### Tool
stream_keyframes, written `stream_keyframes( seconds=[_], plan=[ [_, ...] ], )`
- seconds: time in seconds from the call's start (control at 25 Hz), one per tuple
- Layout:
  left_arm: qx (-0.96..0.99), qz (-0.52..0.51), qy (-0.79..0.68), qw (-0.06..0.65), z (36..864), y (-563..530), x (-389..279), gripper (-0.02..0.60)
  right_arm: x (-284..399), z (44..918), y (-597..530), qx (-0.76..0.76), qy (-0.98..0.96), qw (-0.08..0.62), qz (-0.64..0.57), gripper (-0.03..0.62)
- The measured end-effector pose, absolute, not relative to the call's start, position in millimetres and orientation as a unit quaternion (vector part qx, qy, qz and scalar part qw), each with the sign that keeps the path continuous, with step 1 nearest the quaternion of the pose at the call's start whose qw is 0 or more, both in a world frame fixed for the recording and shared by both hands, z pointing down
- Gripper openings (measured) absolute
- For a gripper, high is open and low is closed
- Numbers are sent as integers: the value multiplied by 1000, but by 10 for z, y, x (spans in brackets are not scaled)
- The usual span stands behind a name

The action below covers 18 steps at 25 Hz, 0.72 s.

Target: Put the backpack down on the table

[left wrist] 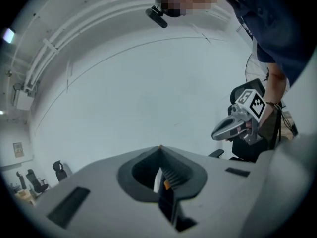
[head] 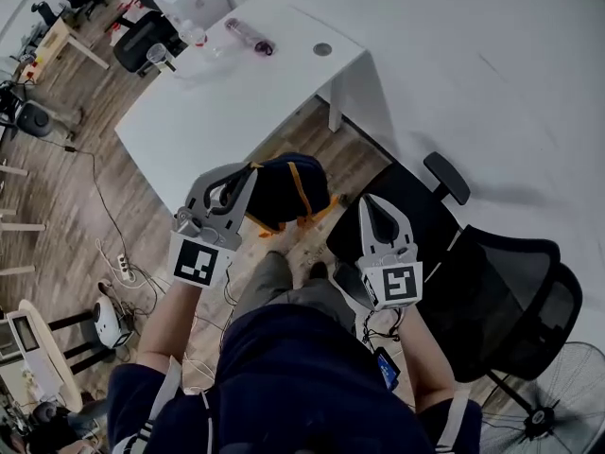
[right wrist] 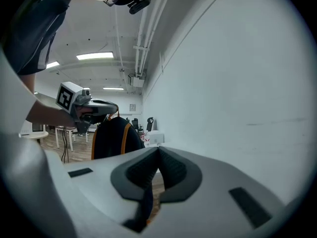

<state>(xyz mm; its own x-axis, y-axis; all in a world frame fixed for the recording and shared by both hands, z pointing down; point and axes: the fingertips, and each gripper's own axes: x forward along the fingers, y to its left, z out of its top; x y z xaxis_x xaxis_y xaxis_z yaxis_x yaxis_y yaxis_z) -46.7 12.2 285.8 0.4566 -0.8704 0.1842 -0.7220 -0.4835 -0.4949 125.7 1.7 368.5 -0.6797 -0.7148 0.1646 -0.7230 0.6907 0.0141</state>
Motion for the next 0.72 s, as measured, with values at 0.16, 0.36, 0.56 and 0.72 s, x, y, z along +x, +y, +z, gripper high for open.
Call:
stream_keyframes(
  seconds=[0.16,0.36,0.56,0.72],
  plan=[
    [-843,-192,464,195,2662,-226,-439,6,1236,3504,-187,405,-912,65,2,2],
    [-855,-188,428,223,2455,-739,-430,6,1200,3271,-604,432,-900,49,-22,2],
    [-891,-84,420,154,2141,-1363,-521,6,1076,3095,-1138,479,-877,32,-28,2],
    [-904,-103,371,186,1929,-1821,-644,6,935,2979,-1665,503,-864,28,-31,2]
  ],
)
